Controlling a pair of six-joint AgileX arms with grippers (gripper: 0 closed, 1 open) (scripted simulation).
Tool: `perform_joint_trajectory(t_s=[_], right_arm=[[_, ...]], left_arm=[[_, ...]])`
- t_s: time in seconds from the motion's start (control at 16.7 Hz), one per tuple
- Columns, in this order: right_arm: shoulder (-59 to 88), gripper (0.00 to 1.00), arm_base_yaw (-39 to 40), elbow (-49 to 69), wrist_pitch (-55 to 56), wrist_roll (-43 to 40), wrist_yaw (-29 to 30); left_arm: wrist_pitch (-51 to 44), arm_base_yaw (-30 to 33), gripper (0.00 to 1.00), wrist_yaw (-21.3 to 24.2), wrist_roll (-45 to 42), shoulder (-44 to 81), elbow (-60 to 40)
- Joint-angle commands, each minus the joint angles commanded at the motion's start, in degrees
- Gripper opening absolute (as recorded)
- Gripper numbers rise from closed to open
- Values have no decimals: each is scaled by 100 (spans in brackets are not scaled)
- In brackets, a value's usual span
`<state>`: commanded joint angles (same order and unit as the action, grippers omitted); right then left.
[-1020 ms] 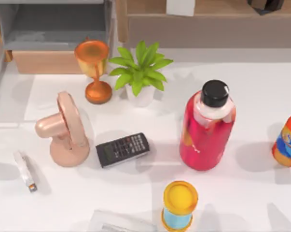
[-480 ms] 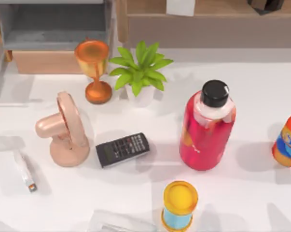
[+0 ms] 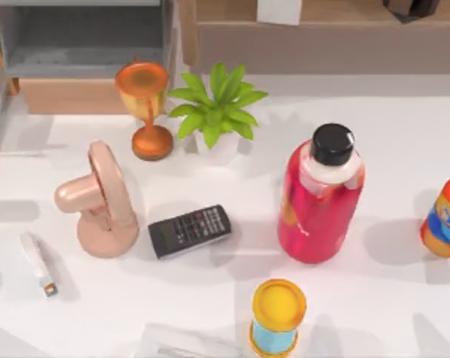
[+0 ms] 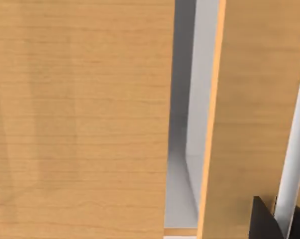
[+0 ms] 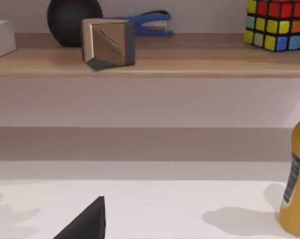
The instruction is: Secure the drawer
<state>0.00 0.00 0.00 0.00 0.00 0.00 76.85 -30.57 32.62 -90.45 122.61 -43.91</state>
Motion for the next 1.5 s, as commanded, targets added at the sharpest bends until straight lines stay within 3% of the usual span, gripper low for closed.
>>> perform_joint_trajectory(t_s=[0.42,0.78,1.2,1.5], right_arm=[[0,100,0,0,0,0,0],[0,100,0,0,0,0,0],[0,100,0,0,0,0,0],[0,100,0,0,0,0,0]], left_arm=[[-638,426,0,-412,19,514,-1164],[-715,439,0,-444,22,577,-1270],[-1427,770,0,-759,43,1196,-2666],[-1522,810,0,-800,45,1266,-2789]])
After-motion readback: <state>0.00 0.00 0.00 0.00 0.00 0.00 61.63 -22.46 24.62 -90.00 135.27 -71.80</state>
